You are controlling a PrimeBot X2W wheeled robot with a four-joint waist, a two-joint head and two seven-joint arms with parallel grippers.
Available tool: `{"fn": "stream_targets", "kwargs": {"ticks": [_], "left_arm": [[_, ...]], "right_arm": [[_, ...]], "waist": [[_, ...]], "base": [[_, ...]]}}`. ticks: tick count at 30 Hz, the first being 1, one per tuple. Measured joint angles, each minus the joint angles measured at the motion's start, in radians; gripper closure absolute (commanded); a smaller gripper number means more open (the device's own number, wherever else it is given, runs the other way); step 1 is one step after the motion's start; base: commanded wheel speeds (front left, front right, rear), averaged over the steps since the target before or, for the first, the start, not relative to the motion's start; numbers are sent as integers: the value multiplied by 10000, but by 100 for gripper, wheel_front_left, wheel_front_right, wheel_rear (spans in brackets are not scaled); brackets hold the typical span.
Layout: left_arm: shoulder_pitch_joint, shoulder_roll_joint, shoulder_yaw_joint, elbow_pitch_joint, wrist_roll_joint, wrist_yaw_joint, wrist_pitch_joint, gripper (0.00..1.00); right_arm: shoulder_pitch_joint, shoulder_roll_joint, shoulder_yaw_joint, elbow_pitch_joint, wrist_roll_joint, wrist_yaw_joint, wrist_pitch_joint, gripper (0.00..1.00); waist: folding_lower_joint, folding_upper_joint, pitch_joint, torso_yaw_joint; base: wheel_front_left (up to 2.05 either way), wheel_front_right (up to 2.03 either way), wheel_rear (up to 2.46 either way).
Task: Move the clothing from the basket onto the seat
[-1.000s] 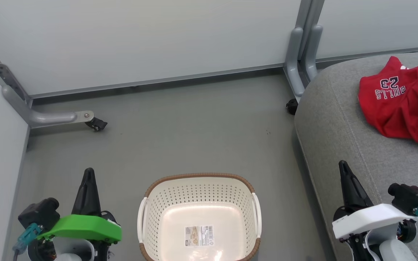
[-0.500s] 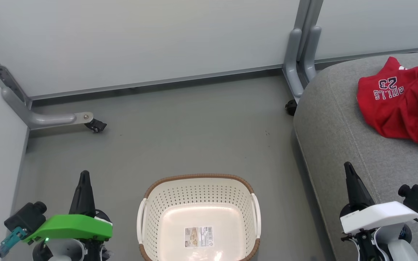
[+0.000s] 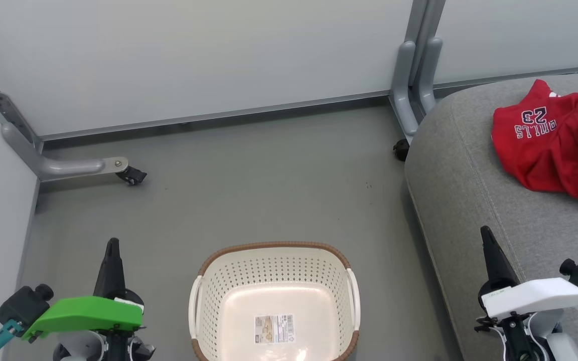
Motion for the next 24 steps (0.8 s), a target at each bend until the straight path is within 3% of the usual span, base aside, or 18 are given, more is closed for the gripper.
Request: {"fn": "stream_targets", "kwargs": {"ticks": [24], "left_arm": [[-26, 0, 314, -12, -2550, -161, 675, 100]], "right_arm": [[-89, -23, -268, 111, 2514, -2, 688, 100]], "waist": [[0, 0, -74, -54]], "base": [[0, 0, 0]]}}
